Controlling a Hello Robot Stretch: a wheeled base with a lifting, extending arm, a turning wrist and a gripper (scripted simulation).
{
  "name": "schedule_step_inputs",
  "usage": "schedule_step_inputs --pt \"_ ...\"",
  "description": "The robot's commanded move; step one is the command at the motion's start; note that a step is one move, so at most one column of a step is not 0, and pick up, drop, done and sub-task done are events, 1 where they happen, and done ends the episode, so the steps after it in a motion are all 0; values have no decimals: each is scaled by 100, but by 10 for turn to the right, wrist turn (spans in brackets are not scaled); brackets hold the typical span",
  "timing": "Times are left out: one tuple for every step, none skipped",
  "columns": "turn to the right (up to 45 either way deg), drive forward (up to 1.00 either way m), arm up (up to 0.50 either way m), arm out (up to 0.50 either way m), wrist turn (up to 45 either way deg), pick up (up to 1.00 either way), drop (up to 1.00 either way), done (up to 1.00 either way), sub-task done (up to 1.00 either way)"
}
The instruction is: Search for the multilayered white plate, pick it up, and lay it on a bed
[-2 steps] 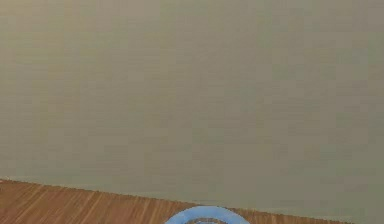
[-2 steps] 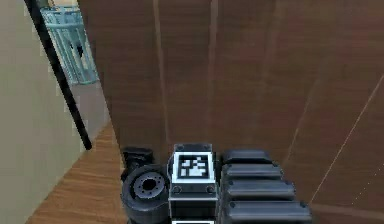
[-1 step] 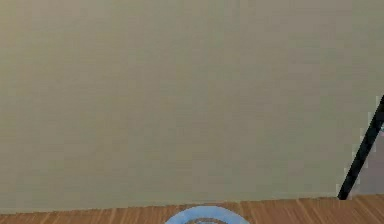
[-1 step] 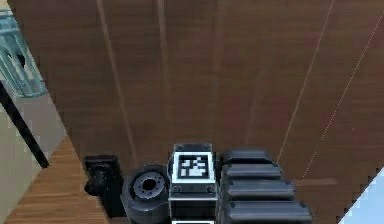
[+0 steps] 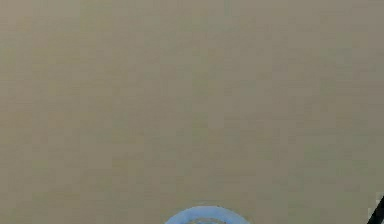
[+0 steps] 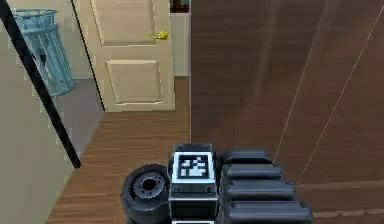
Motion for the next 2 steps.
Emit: schedule_step_inputs --pt "390 0 0 0 0 0 0 0 0" --pt "30 0 0 0 0 0 0 0 0"
